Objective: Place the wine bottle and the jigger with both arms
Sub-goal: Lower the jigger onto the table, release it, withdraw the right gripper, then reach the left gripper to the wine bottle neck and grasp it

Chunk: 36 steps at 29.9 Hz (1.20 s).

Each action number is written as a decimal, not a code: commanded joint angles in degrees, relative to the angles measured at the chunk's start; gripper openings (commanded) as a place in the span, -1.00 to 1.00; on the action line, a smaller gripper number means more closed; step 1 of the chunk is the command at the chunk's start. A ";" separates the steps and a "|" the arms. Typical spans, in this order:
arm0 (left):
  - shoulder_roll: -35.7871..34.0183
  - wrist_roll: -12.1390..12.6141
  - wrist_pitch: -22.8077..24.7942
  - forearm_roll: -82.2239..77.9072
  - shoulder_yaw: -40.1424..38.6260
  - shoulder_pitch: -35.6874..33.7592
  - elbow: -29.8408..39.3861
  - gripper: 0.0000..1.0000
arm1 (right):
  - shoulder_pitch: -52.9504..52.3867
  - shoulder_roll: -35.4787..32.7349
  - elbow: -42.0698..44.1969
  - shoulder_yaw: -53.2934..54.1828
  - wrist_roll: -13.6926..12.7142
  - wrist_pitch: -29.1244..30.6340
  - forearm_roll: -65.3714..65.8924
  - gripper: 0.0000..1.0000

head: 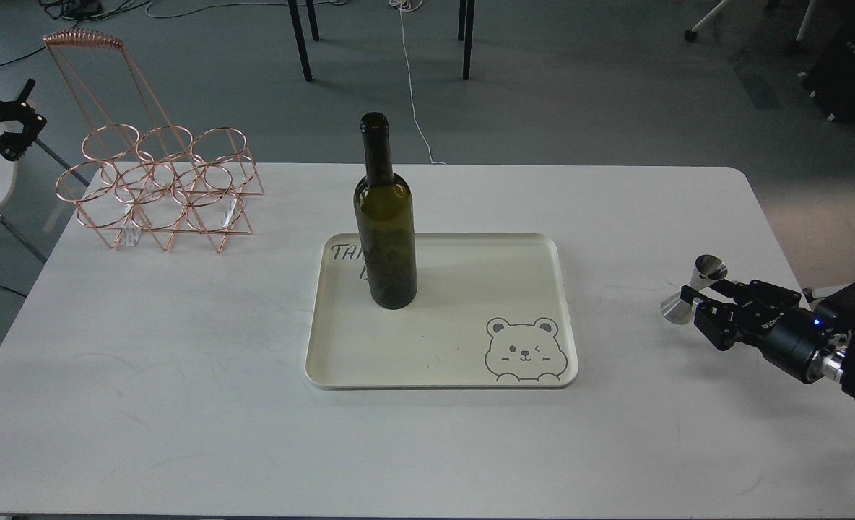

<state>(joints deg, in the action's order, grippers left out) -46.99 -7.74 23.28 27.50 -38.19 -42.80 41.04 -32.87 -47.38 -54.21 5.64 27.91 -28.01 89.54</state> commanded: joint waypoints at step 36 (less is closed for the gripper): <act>-13.30 -0.26 -0.59 -53.39 2.95 -0.18 33.37 0.96 | -25.76 -2.11 2.69 7.79 -0.22 24.13 -50.67 0.93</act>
<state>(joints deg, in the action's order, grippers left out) -59.60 -8.02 25.49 -16.78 -35.12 -42.78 67.79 -58.71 -53.45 -55.98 10.57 27.62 -6.52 42.81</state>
